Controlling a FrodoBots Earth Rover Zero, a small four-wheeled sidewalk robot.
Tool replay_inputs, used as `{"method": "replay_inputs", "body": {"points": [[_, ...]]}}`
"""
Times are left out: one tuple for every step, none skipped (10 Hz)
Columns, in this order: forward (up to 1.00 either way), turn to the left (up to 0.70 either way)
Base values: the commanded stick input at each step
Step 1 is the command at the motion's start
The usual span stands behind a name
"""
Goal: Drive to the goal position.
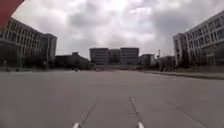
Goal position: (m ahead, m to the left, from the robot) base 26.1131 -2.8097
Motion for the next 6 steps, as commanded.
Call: {"method": "replay_inputs", "body": {"points": [[0.6, 0.0], [0.6, 0.0], [0.6, 0.0], [0.6, 0.0], [0.6, 0.0], [0.6, 0.0]]}}
